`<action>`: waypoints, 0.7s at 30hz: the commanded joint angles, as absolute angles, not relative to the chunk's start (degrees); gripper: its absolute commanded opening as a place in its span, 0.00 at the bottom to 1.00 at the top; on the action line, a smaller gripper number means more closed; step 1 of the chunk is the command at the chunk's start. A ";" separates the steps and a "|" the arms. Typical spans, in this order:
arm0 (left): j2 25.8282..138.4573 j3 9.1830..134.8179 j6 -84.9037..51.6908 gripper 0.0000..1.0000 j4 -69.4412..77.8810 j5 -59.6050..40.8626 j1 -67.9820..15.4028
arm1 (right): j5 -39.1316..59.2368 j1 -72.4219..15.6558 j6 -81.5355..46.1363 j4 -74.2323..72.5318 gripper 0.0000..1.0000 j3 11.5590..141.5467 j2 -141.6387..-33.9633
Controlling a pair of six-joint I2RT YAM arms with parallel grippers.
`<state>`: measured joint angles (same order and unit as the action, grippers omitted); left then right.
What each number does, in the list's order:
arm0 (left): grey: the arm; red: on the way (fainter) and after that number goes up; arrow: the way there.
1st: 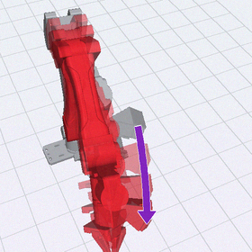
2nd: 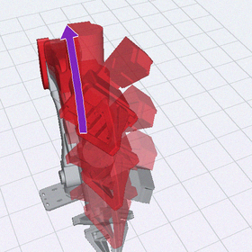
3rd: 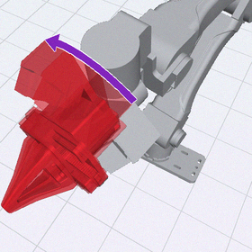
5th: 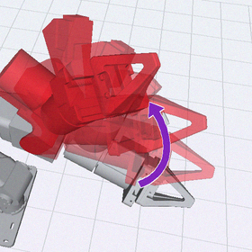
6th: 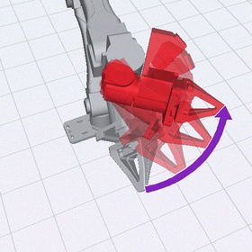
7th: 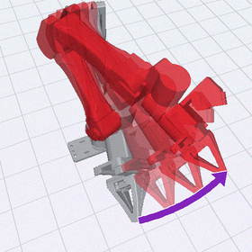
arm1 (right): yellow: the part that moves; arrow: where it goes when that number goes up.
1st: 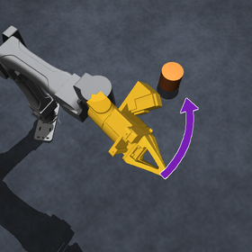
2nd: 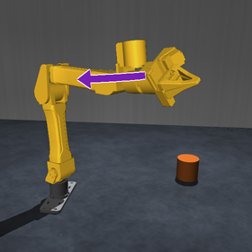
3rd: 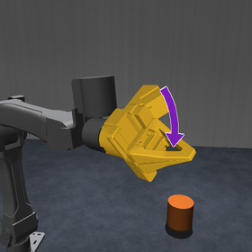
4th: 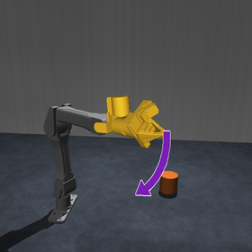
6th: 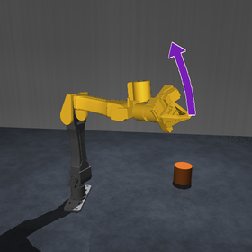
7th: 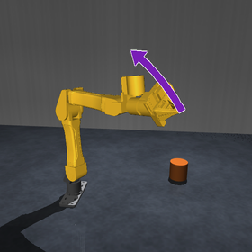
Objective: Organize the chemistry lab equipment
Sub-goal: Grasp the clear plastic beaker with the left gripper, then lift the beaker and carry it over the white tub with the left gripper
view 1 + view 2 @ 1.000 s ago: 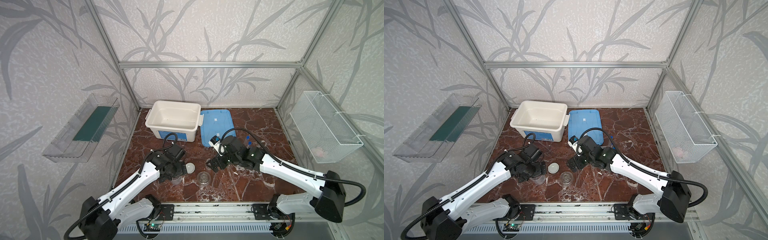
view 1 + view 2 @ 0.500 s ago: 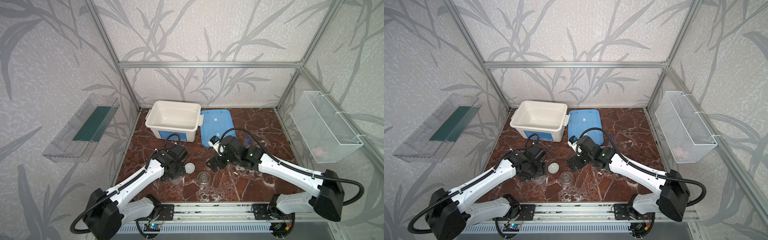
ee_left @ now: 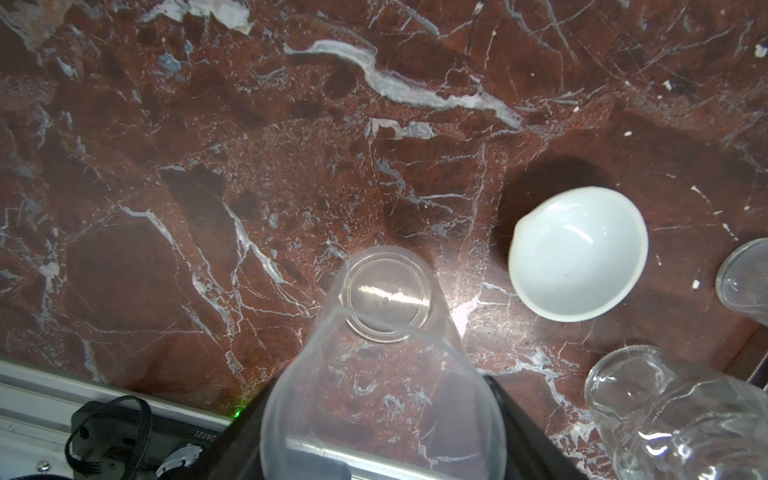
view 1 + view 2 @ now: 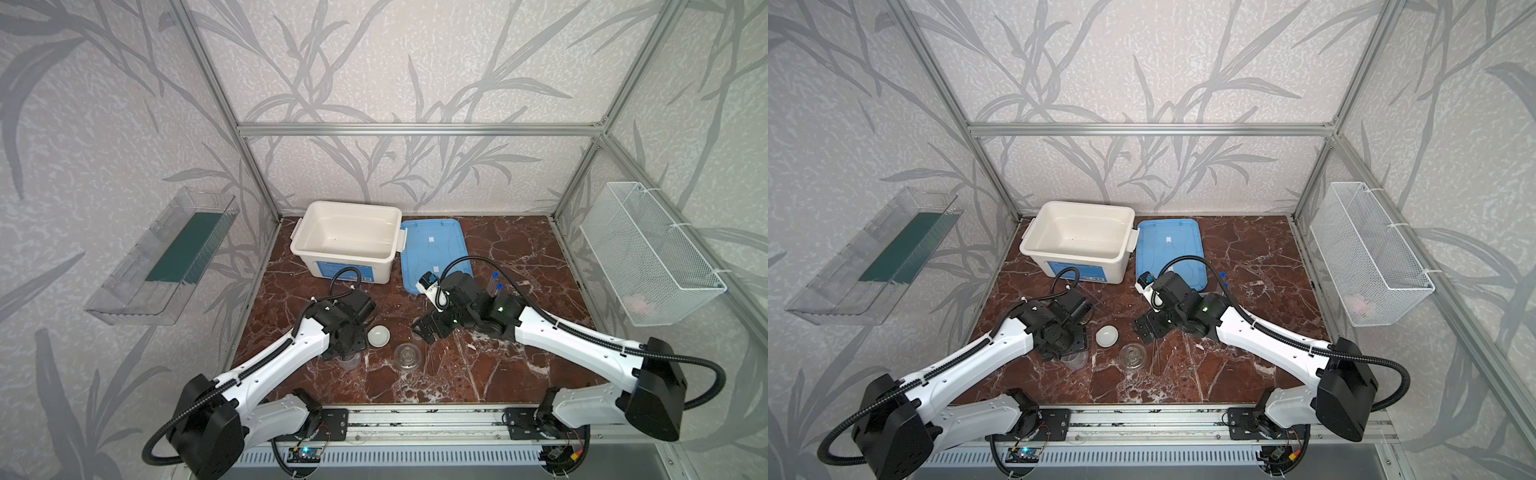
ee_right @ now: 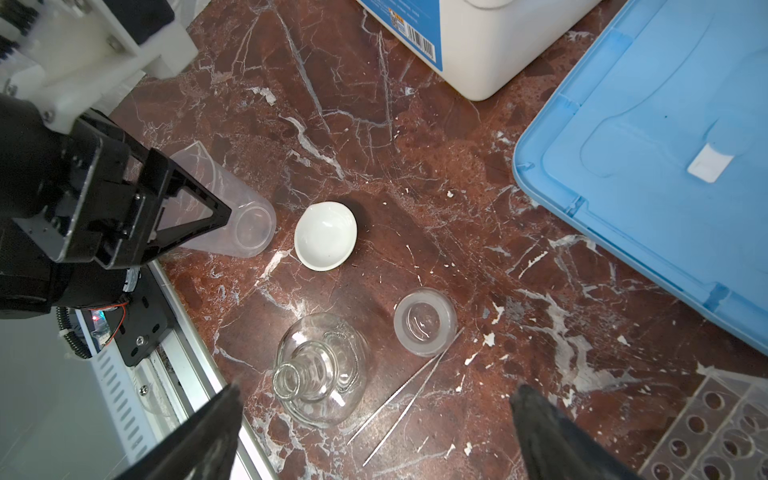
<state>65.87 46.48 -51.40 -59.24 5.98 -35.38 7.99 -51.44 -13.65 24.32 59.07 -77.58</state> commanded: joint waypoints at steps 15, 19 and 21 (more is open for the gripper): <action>71.89 88.08 -35.92 0.67 -72.95 16.80 -32.75 | 5.99 -51.76 -14.28 21.93 0.99 70.13 -78.78; 79.41 99.48 -31.91 0.66 -68.59 14.20 -27.91 | 3.02 -51.69 -15.04 20.75 0.99 74.41 -80.67; 84.31 105.56 -30.24 0.66 -67.09 12.12 -24.30 | 2.51 -51.45 -15.99 19.45 0.99 76.65 -82.39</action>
<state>79.64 100.09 -35.18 -68.20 12.80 -27.68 4.89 -51.42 -14.57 21.89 73.73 -80.40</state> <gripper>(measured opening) 0.664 0.992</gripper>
